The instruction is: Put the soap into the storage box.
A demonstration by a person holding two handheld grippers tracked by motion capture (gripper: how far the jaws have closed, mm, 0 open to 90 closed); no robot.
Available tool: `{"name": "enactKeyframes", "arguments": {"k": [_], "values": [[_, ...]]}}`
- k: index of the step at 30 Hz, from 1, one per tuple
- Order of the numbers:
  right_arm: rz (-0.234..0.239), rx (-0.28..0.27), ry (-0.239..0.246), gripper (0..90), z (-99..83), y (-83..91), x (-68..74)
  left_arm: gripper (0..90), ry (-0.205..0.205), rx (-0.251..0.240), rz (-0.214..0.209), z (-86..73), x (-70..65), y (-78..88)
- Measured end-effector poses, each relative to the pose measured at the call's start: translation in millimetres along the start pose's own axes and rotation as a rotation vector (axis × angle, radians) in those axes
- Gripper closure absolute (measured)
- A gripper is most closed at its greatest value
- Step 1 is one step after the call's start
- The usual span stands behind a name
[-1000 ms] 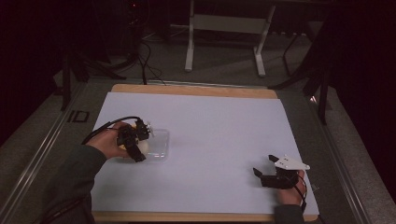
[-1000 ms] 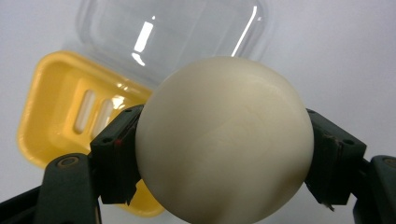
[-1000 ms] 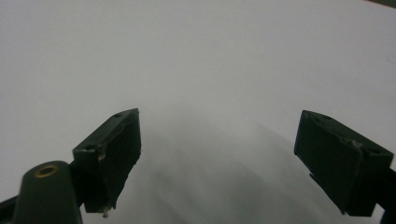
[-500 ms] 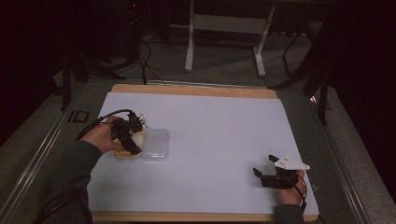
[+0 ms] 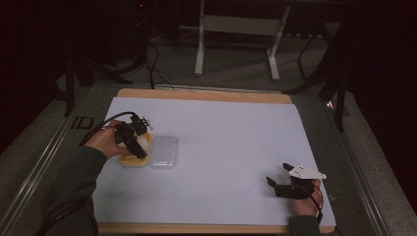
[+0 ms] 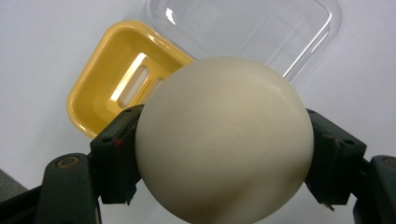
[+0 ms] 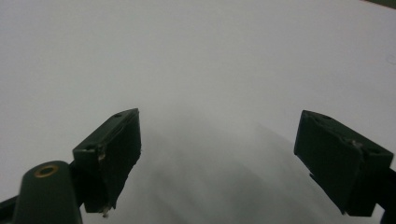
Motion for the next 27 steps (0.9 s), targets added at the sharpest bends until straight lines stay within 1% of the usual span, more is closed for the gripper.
{"name": "enactKeyframes", "arguments": {"k": [6,7,9,12,14,15,16,17,19,20,22,27], "values": [[-0.001,0.001,0.003,14.8,-0.1,-0.3,0.1,25.0,0.015,-0.005,0.001,-2.3,7.3,-5.3],[-0.001,0.002,0.004,14.7,0.0,-0.5,0.2,25.0,0.014,-0.009,0.007,-2.5,8.5,-5.9],[0.0,0.003,0.002,14.7,-0.1,-0.4,0.2,25.0,0.023,-0.022,0.005,-3.0,10.0,-7.7],[0.001,0.002,0.002,14.7,-0.1,-0.3,0.1,25.0,0.029,-0.021,0.001,-3.8,11.5,-9.8],[0.001,0.002,0.002,14.8,-0.1,-0.3,0.1,25.0,0.025,-0.015,0.004,-4.4,12.7,-10.7],[0.0,0.003,0.002,14.8,-0.1,-0.3,0.1,25.0,0.024,-0.014,0.02,-4.9,15.0,-13.5],[0.0,0.002,0.002,14.7,-0.1,-0.3,0.1,25.0,0.018,-0.024,0.033,-4.8,16.2,-14.3],[0.0,0.002,0.003,14.7,-0.1,-0.3,0.0,25.0,0.022,-0.03,0.04,-5.0,17.7,-15.3],[0.0,0.001,0.001,14.7,-0.1,-0.2,0.1,25.0,0.028,-0.029,0.038,-5.7,19.0,-16.5],[0.0,0.003,0.002,14.7,-0.1,-0.3,0.1,25.0,0.029,-0.022,0.046,-7.6,21.2,-19.7],[0.0,0.003,0.004,14.7,-0.1,-0.5,0.2,25.0,0.027,-0.008,0.048,-9.7,22.5,-22.6],[0.0,0.003,0.002,14.7,-0.1,-0.3,0.1,24.9,0.025,0.001,0.047,-13.1,25.7,-27.7]]}}
Point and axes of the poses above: each handheld gripper's, and its own axes: y roughly backward along the jaws, z roughly out of its top, x roughly to its left, the point moved 7 cm from there along -y, roughly forward along the jaws, and after that the axes turned 7 degrees about -x, right-handed, at the moved point
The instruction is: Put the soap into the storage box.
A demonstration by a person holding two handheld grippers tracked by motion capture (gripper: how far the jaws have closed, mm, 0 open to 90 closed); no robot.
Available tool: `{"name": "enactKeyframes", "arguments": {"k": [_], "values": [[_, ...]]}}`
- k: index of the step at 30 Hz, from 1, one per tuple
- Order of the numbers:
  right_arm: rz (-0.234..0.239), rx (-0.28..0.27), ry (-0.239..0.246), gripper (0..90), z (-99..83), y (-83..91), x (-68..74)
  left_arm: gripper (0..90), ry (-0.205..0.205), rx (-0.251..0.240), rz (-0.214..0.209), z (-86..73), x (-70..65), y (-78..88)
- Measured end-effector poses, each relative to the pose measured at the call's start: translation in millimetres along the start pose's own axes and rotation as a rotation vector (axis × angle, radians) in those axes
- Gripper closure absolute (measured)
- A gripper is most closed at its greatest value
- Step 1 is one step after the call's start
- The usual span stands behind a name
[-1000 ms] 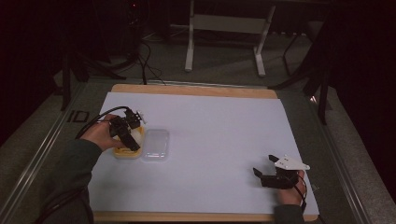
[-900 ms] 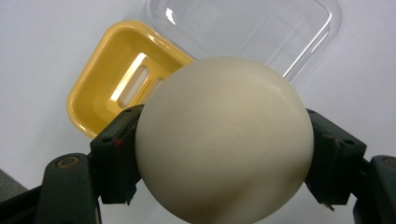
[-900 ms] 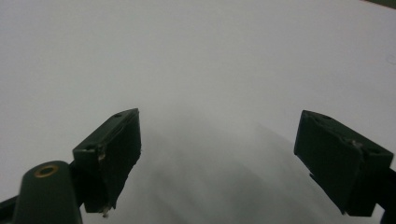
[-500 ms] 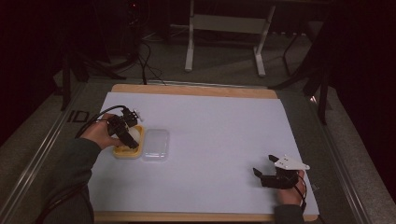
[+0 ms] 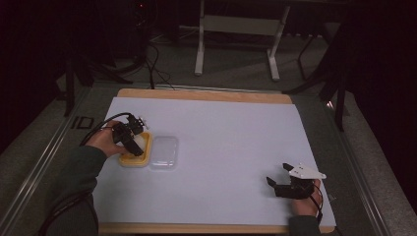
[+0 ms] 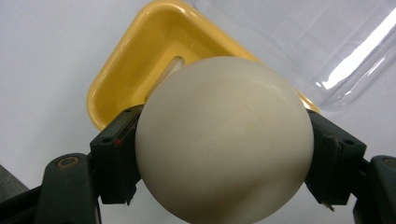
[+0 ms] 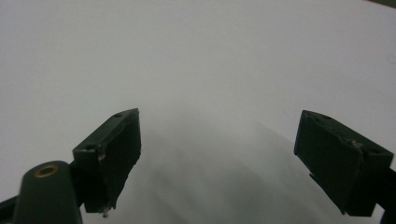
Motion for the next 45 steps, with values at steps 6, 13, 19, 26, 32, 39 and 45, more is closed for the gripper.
{"name": "enactKeyframes", "arguments": {"k": [6,13,19,26,32,39,45], "values": [[0.001,0.0,0.001,14.7,0.0,-0.2,-0.1,24.9,-0.008,-0.011,-0.016,-1.4,0.8,-3.3],[0.002,-0.003,-0.002,14.7,0.1,0.2,0.0,24.9,-0.002,0.008,-0.011,-1.9,3.5,-11.4],[0.003,-0.003,-0.001,14.7,0.1,0.3,0.1,24.8,-0.004,0.037,-0.012,-5.1,5.2,-17.5],[0.003,-0.002,0.004,14.8,0.1,0.0,0.3,24.8,0.011,0.051,-0.023,-8.0,7.8,-29.9],[0.004,-0.002,0.007,14.8,0.1,0.2,0.4,24.8,0.029,0.053,-0.039,-8.3,6.6,-35.2],[0.007,-0.002,0.008,14.8,0.1,0.3,0.7,15.9,0.011,0.039,-0.051,-10.0,3.8,-35.9],[0.009,-0.004,0.01,14.8,0.2,0.5,1.1,12.0,0.008,0.018,-0.042,-9.5,5.0,-36.0]]}}
Point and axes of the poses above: each handheld gripper's, and its own axes: y roughly backward along the jaws, z roughly out of its top, x roughly to its left, the point moved 7 cm from there along -y, roughly forward along the jaws, and after that the axes turned 7 degrees about -x, right-handed, at the moved point
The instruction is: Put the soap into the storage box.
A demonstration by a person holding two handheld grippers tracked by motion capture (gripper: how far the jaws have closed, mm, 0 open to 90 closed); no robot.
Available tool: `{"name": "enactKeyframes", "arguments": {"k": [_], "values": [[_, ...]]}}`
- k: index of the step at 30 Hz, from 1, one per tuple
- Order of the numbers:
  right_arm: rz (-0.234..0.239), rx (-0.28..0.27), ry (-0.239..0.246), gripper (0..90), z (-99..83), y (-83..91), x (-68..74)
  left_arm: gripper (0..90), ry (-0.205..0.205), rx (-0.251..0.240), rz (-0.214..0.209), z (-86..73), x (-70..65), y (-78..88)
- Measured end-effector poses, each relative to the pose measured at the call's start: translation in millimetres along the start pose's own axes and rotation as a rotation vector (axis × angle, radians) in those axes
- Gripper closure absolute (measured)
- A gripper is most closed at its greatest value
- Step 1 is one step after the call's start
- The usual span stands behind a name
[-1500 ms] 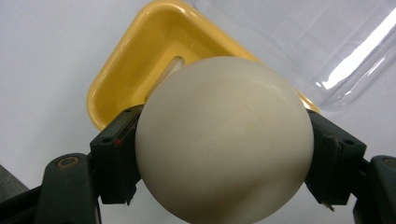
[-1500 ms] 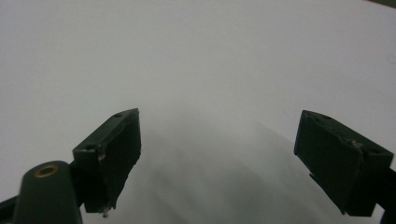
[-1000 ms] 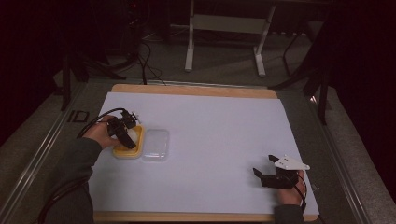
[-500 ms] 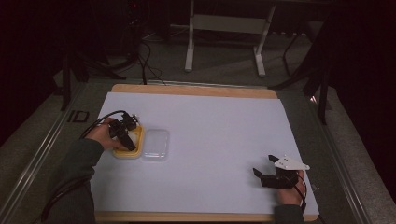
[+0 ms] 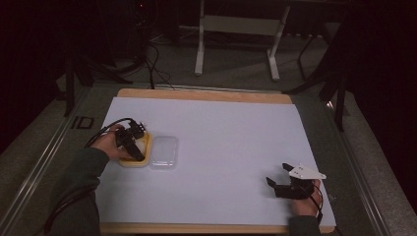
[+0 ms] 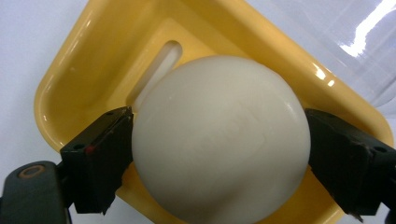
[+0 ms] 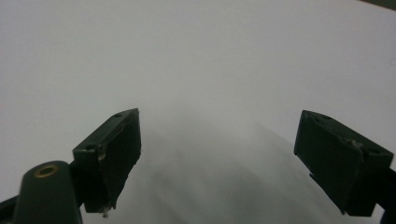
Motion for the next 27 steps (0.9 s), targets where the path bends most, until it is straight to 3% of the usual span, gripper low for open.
{"name": "enactKeyframes", "arguments": {"k": [8,27], "values": [[0.002,0.0,-0.001,14.7,0.0,0.1,0.4,9.4,0.01,-0.029,-0.007,0.9,2.4,3.9],[0.002,-0.002,0.002,14.7,0.1,0.1,0.7,7.8,0.005,-0.054,0.031,0.0,7.6,17.8]]}}
Point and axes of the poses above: each handheld gripper's, and its own axes: y roughly backward along the jaws, z roughly out of its top, x roughly to its left, the point moved 7 cm from there along -y, roughly forward along the jaws, and after that the axes turned 7 degrees about -x, right-handed, at the moved point
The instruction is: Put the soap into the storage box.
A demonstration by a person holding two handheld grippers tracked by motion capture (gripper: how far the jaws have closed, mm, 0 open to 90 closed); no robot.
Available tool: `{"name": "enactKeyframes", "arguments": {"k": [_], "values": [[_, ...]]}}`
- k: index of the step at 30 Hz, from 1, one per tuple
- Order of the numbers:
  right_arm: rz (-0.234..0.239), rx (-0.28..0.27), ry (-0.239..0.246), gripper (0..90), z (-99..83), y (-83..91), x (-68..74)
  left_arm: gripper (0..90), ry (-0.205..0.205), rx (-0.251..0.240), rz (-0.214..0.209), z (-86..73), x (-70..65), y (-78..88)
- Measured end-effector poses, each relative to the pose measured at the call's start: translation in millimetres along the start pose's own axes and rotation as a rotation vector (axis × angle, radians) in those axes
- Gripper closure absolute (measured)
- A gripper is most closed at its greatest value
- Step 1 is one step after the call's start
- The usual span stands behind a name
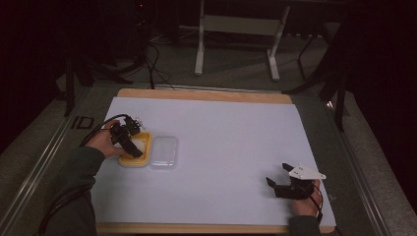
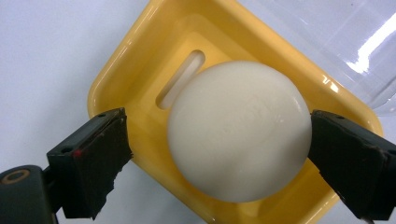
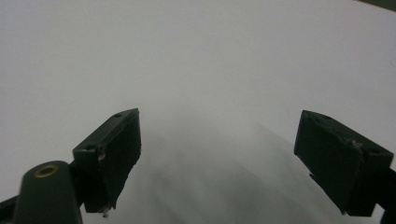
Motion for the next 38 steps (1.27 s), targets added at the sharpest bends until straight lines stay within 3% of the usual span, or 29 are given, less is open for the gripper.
{"name": "enactKeyframes", "arguments": {"k": [8,19,23,33,38], "values": [[0.0,0.0,0.0,14.8,0.0,0.0,-0.1,8.3,0.001,0.0,-0.024,-0.5,-2.4,3.3],[-0.001,0.0,0.0,14.8,0.0,0.0,0.0,14.6,-0.001,-0.06,-0.043,3.3,-6.3,23.3],[-0.001,-0.001,0.0,14.7,0.0,0.1,-0.1,16.1,-0.019,-0.08,-0.045,4.6,-8.9,30.4],[-0.002,-0.001,0.0,14.8,0.0,0.1,-0.1,25.5,-0.047,-0.135,-0.057,7.7,-21.4,42.0],[0.001,0.002,-0.001,14.8,-0.1,-0.2,-0.4,25.9,-0.065,-0.203,-0.042,6.4,-36.4,45.0]]}}
Point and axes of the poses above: each handheld gripper's, and its own axes: y roughly backward along the jaws, z roughly out of its top, x roughly to its left, the point moved 7 cm from there along -y, roughly forward along the jaws, and after that the axes turned 7 degrees about -x, right-handed, at the moved point
